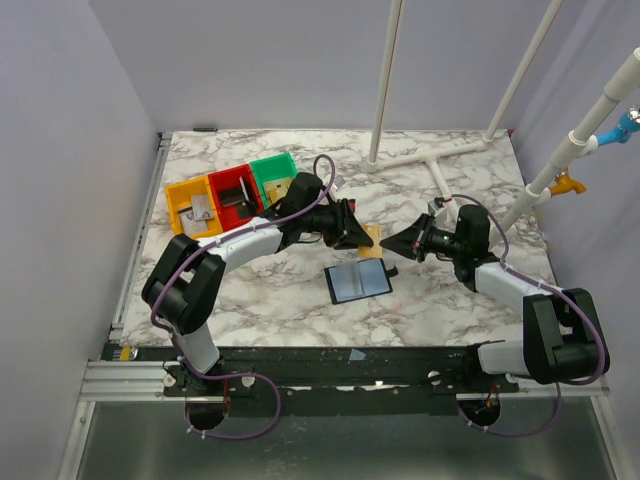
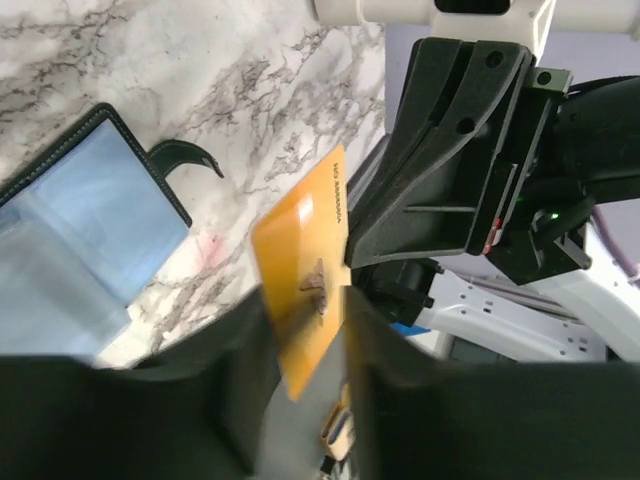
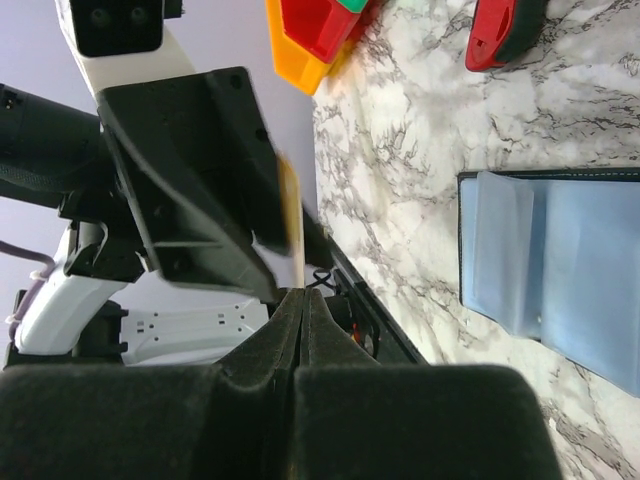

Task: Take the credit cards out of the card holder
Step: Remove the credit card from the card holder, then place the credit card in the storage box.

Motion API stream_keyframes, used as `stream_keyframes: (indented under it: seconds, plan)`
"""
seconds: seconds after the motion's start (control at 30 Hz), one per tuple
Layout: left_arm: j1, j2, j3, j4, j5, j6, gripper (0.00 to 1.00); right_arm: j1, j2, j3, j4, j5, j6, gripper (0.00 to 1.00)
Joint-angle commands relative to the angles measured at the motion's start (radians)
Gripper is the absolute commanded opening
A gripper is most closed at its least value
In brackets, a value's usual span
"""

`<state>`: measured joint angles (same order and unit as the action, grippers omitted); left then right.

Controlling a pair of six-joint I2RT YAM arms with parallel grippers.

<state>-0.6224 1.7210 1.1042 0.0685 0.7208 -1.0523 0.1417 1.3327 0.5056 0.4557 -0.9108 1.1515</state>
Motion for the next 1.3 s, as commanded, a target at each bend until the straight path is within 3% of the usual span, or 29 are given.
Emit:
stream_keyframes:
  seconds: [0.0,0.1,0.23,0.27,0.33,0.37,0.43,0.53,0.73,0.93,1.27]
  plan:
    - [0.004,0.013,-0.011,0.078,0.049,-0.043,0.2,-0.007,-0.012,0.017,0.025,-0.032,0.005,0.01]
    - [0.005,0.013,-0.009,0.076,0.05,-0.043,0.0,-0.007,-0.018,0.023,0.002,-0.025,-0.014,0.01]
    - [0.004,0.01,-0.012,0.076,0.046,-0.041,0.0,-0.007,-0.027,0.035,-0.041,-0.012,-0.044,0.01]
    - [0.004,0.008,-0.013,0.074,0.044,-0.04,0.0,-0.007,-0.031,0.038,-0.055,-0.009,-0.054,0.06]
    - [0.004,0.001,-0.014,0.061,0.035,-0.032,0.0,-0.007,-0.039,0.049,-0.094,0.006,-0.08,0.3]
    - [0.004,-0.003,-0.012,0.047,0.031,-0.023,0.0,-0.007,-0.044,0.055,-0.114,0.019,-0.094,0.5]
    - [0.006,-0.016,-0.009,0.019,0.015,-0.002,0.0,-0.006,-0.057,0.072,-0.174,0.046,-0.129,0.78]
    - [0.011,-0.035,-0.005,-0.016,-0.006,0.023,0.0,-0.007,-0.071,0.102,-0.258,0.088,-0.181,1.0]
    - [0.059,-0.099,0.007,-0.153,-0.079,0.104,0.0,-0.007,-0.091,0.128,-0.364,0.158,-0.24,1.0]
    - [0.184,-0.143,0.095,-0.398,-0.254,0.255,0.0,-0.007,-0.095,0.147,-0.425,0.188,-0.284,1.0]
    - [0.36,0.019,0.376,-0.643,-0.498,0.406,0.0,-0.007,-0.101,0.156,-0.451,0.199,-0.303,1.0]
